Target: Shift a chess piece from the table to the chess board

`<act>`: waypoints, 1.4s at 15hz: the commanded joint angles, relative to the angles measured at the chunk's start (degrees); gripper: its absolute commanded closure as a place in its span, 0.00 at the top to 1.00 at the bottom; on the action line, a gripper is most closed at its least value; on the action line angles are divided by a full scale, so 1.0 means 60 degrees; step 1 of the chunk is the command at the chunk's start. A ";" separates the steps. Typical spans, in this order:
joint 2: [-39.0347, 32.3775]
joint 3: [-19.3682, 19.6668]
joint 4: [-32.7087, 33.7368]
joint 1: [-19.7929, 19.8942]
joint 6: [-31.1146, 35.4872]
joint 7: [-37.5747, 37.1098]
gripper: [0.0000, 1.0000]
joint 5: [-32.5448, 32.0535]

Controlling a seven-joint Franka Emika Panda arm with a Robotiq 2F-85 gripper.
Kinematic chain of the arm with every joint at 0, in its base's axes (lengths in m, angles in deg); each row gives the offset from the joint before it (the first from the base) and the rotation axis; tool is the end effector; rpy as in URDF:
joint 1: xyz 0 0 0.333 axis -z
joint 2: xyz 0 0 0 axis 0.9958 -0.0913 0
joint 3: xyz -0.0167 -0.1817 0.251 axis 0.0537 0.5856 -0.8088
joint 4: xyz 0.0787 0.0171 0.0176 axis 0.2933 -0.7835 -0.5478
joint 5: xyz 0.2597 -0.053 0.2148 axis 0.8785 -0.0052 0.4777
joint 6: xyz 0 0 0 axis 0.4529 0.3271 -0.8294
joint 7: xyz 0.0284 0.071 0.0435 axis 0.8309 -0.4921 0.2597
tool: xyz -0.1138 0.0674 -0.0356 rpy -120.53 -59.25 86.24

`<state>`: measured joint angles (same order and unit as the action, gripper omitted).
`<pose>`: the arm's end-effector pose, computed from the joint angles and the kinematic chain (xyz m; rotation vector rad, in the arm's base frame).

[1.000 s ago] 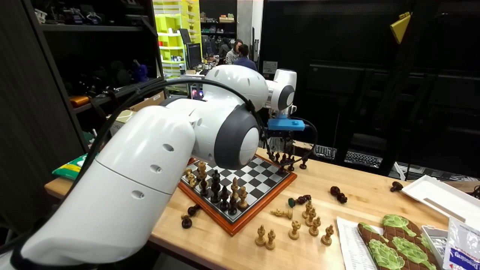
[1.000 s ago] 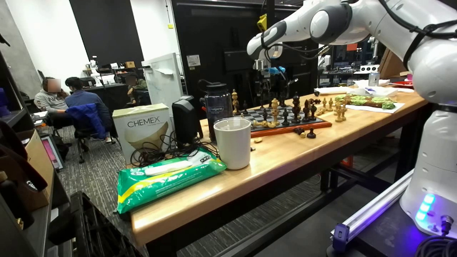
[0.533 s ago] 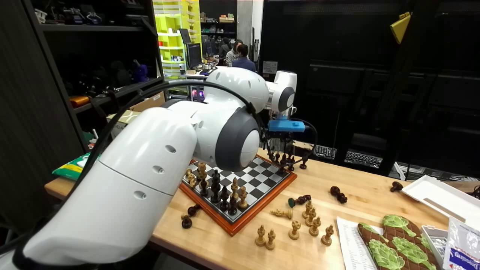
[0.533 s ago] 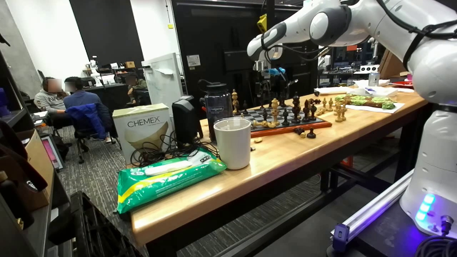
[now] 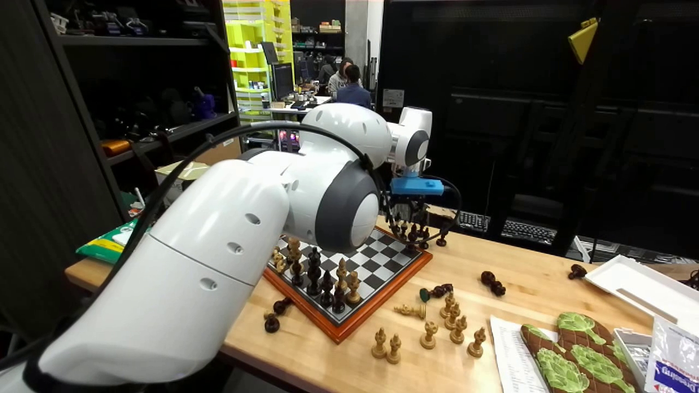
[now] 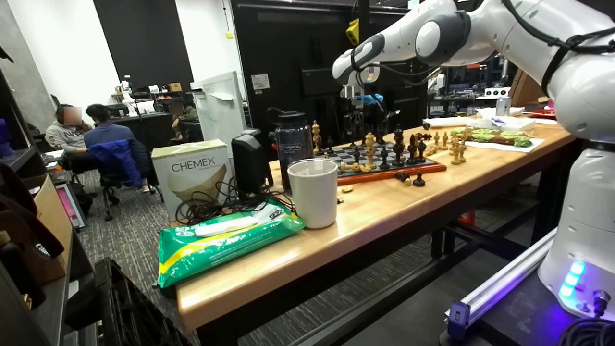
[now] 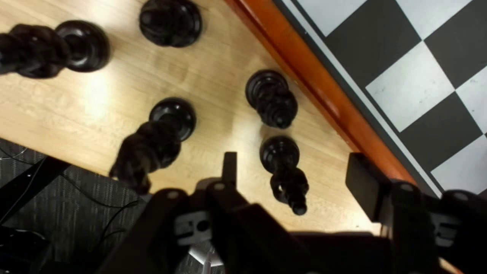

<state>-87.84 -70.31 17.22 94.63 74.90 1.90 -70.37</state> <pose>0.7187 -0.1113 0.3218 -3.0505 -0.6761 -0.0509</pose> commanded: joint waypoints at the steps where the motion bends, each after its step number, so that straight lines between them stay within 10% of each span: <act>1: -0.0067 -0.0099 0.0239 0.0089 -0.0102 0.0230 0.41 0.0104; 6: -0.0020 -0.0083 0.0156 0.0088 -0.0063 0.0224 0.03 0.0101; 21: 0.0975 0.0077 -0.0420 -0.0190 -0.0010 -0.0062 0.06 -0.0170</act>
<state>-85.68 -70.30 17.53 94.29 75.08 2.24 -70.49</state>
